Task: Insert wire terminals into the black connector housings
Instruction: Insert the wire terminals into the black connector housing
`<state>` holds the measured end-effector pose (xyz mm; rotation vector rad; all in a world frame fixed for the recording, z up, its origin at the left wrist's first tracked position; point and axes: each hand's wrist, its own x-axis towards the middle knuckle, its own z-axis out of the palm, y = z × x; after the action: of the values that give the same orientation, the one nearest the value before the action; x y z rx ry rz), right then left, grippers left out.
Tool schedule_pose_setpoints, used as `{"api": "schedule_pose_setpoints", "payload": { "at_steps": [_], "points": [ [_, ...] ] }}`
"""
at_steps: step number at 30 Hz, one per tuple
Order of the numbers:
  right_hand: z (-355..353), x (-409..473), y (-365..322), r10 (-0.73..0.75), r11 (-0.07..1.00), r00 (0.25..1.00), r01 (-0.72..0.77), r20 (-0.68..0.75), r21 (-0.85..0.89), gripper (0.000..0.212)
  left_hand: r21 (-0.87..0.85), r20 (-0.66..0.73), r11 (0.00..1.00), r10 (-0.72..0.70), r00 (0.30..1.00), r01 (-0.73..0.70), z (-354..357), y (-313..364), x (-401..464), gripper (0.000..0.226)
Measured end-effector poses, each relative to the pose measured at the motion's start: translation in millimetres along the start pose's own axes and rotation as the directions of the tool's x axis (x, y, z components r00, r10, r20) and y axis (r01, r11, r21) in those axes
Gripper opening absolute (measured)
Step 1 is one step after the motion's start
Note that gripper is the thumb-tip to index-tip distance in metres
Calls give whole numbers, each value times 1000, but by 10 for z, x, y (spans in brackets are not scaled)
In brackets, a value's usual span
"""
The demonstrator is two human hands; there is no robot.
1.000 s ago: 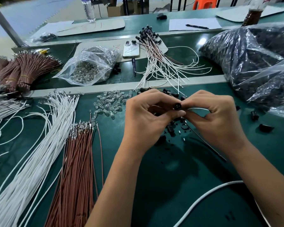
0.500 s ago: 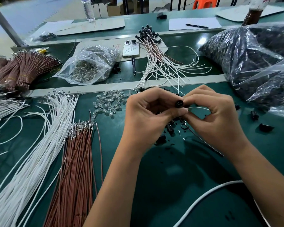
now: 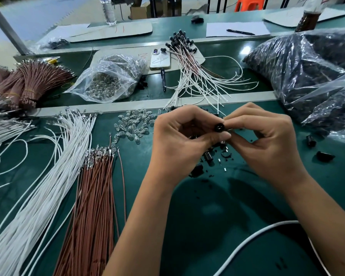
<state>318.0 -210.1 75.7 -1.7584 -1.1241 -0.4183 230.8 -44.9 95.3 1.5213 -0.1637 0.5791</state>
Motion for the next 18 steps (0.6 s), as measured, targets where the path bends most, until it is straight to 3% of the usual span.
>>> {"api": "schedule_pose_setpoints", "payload": {
  "at_steps": [5, 18],
  "points": [
    [-6, 5, -7, -24, 1000, 1000, 24, 15, -5, 11, -8, -18, 1000, -23, 1000, 23, -17, -18, 2, 24],
    [26, 10, 12, -27, 999, 1000, 27, 13, 45, 16, -39, -13, 998, -57, 998, 57, -3, -12, -1, 24]
  ]
}}
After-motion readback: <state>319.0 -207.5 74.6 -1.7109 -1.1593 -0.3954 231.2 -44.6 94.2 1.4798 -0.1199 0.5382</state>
